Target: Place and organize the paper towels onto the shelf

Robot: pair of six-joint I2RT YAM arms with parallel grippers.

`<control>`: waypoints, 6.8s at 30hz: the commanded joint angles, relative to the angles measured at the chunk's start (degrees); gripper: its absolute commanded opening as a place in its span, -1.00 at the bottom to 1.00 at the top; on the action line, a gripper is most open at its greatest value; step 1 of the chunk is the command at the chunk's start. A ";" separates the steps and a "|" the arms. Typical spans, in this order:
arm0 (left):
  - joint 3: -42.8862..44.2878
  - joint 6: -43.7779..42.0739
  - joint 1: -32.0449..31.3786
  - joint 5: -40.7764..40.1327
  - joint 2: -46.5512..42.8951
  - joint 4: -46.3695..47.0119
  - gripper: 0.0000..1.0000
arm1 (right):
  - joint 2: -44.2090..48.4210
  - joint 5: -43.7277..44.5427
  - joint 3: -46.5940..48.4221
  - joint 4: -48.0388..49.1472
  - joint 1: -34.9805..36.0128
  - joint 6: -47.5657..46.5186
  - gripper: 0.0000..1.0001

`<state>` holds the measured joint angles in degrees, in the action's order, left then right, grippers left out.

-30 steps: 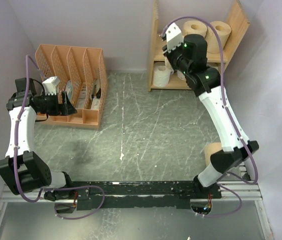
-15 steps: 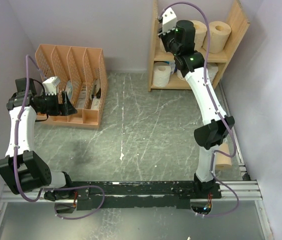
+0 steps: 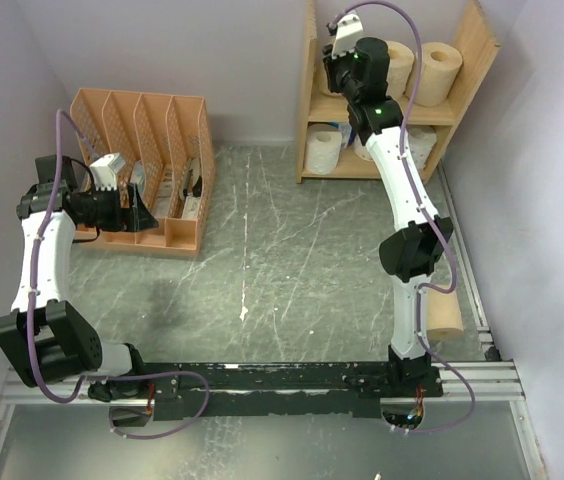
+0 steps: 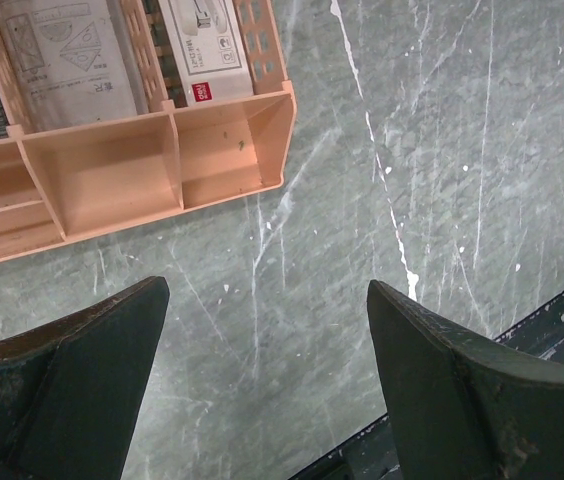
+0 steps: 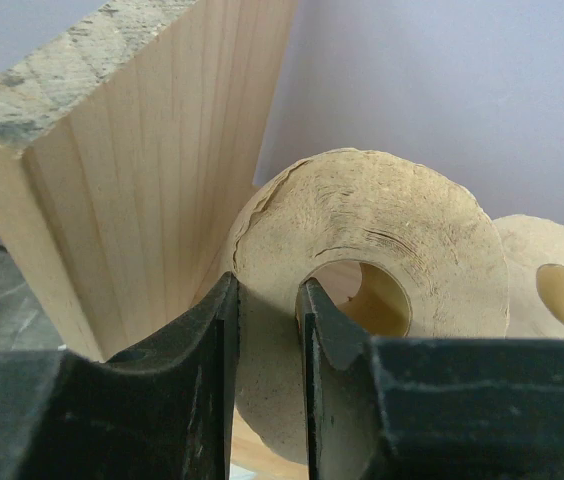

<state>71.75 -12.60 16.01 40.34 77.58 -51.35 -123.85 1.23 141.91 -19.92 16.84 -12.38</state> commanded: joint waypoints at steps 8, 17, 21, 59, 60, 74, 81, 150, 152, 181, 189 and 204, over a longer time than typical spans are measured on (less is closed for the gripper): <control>1.99 -0.64 -0.41 0.98 1.12 -0.41 0.84 | -1.23 2.03 1.12 7.47 -0.14 3.30 -1.00; 1.76 -0.41 -0.45 0.31 1.07 -0.18 0.85 | -1.48 4.76 0.05 9.61 -0.09 4.25 -0.89; 1.65 -0.32 -0.44 0.19 0.95 -0.03 0.84 | -1.50 5.52 -0.08 10.09 -0.14 4.60 -0.59; 2.59 -5.35 -6.01 6.31 -1.17 -4.71 0.85 | 53.80 27.52 -62.08 33.08 15.59 -0.77 1.00; 3.97 -6.51 -9.43 6.74 -0.43 -6.79 0.85 | 56.06 27.13 -64.39 31.21 15.58 -0.07 1.00; 16.35 -8.03 -62.86 2.25 12.22 2.35 0.92 | 77.21 25.98 -71.44 5.71 15.85 11.51 1.00; 21.96 8.10 -64.72 13.86 25.93 25.16 0.94 | 82.26 25.39 -61.16 -1.38 15.77 18.08 1.00; 55.75 27.62 -83.13 12.90 80.73 86.52 0.98 | 91.82 -15.87 -56.84 -29.20 -10.79 16.46 1.00; 55.84 27.18 -83.07 11.21 80.92 85.98 0.96 | 92.07 -15.60 -57.01 -29.46 -10.80 16.21 1.00; 54.74 18.14 -80.07 4.97 75.32 77.52 1.00 | 91.50 -18.72 -61.93 -26.47 -10.78 12.59 1.00; 50.86 15.09 -73.12 2.72 73.23 73.30 1.00 | 91.43 -19.34 -62.93 -26.39 -10.78 12.30 1.00; 53.89 36.49 -70.13 24.87 76.03 90.73 1.00 | 91.03 -23.15 -64.25 -25.85 -10.78 10.41 1.00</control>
<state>120.31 15.16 -50.04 55.57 150.36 29.02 -32.40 -19.99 76.27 -46.46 6.42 -1.19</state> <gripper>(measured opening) 1.000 0.999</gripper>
